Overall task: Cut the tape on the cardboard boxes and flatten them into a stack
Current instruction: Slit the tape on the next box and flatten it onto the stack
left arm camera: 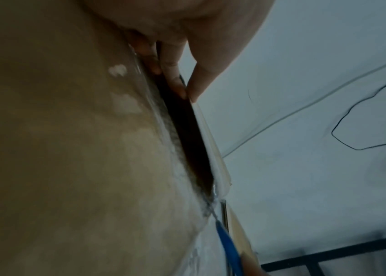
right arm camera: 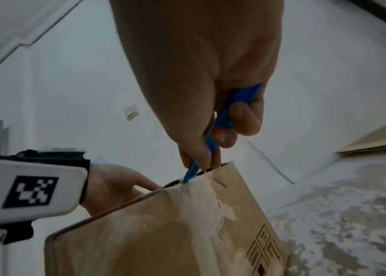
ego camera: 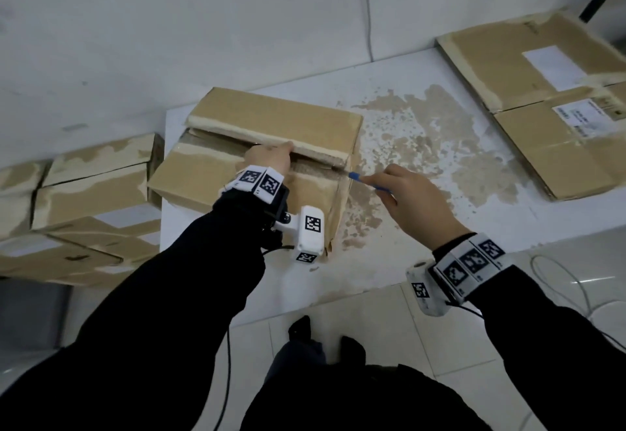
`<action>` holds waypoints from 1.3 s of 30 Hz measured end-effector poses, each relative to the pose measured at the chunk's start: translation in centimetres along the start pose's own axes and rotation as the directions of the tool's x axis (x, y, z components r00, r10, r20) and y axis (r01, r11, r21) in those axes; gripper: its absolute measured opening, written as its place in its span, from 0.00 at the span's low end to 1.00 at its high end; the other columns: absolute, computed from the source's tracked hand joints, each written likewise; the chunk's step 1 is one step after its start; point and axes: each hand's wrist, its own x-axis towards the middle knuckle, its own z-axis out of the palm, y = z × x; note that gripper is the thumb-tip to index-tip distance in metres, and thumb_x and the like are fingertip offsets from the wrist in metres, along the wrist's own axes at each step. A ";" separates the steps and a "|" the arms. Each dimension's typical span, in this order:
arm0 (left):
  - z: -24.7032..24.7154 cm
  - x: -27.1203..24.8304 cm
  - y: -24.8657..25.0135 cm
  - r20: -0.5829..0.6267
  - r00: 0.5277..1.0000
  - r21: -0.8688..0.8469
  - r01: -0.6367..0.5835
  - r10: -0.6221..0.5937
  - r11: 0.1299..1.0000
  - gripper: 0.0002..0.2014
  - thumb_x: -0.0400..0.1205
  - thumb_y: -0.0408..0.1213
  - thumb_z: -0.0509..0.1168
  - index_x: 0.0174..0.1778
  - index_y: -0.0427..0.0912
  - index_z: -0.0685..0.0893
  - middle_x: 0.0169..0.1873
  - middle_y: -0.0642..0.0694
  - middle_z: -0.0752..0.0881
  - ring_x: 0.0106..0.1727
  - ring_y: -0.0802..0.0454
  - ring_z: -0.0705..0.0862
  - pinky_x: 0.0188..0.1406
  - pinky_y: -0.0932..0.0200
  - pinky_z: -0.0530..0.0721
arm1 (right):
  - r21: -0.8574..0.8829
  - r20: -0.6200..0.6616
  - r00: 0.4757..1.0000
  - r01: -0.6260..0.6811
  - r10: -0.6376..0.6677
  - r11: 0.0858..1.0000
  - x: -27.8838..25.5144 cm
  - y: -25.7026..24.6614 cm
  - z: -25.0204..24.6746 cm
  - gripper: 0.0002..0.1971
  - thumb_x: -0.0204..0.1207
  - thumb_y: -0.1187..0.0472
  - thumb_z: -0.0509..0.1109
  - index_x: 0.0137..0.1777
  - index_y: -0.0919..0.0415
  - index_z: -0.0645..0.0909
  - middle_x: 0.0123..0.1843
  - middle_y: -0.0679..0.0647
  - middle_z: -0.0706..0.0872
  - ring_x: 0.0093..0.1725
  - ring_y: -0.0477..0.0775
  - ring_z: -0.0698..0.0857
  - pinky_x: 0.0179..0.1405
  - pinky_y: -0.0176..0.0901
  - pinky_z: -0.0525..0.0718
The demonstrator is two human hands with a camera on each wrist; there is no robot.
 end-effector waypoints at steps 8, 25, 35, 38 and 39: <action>-1.0 0.3 -0.2 0.059 0.983 0.028 -0.178 0.176 0.984 0.13 0.81 0.50 0.65 0.36 0.46 0.83 0.40 0.48 0.84 0.56 0.41 0.80 0.63 0.54 0.74 | 0.198 -0.156 0.898 -0.379 0.411 0.904 0.3 5.4 -0.6 0.15 0.82 0.67 0.62 0.67 0.60 0.80 0.48 0.61 0.87 0.38 0.60 0.82 0.33 0.44 0.78; -15.1 -6.6 -2.3 0.469 0.864 0.828 -0.502 0.183 0.251 0.16 0.72 0.53 0.65 0.55 0.54 0.80 0.54 0.50 0.83 0.52 0.51 0.79 0.51 0.55 0.78 | 0.219 -0.139 0.960 0.269 -0.243 0.938 2.7 -3.3 5.0 0.19 0.83 0.51 0.53 0.55 0.59 0.85 0.54 0.52 0.84 0.57 0.52 0.78 0.59 0.44 0.68; -11.2 -0.9 -8.5 0.661 0.591 0.694 -0.716 0.463 -0.076 0.25 0.74 0.57 0.70 0.56 0.41 0.79 0.53 0.45 0.83 0.56 0.45 0.79 0.61 0.54 0.69 | 0.091 0.116 0.986 -0.127 0.117 0.988 13.0 -1.5 -1.9 0.37 0.82 0.37 0.52 0.84 0.57 0.52 0.84 0.62 0.53 0.84 0.62 0.50 0.82 0.59 0.51; -10.8 0.3 -8.1 0.739 0.510 0.627 -0.760 0.439 -0.172 0.21 0.78 0.56 0.66 0.54 0.42 0.78 0.50 0.45 0.83 0.54 0.46 0.79 0.57 0.55 0.70 | 0.074 0.404 0.891 -0.257 0.207 0.963 17.2 -0.1 -2.3 0.38 0.81 0.33 0.46 0.81 0.61 0.60 0.82 0.60 0.62 0.80 0.62 0.62 0.79 0.53 0.58; -10.7 0.6 -8.0 0.758 0.494 0.612 -0.765 0.426 -0.202 0.20 0.79 0.57 0.63 0.54 0.42 0.77 0.50 0.45 0.83 0.54 0.46 0.78 0.57 0.56 0.70 | 0.028 0.514 0.819 -0.314 0.255 0.949 17.9 0.0 -1.7 0.36 0.84 0.37 0.44 0.79 0.64 0.64 0.81 0.62 0.65 0.78 0.62 0.66 0.78 0.51 0.59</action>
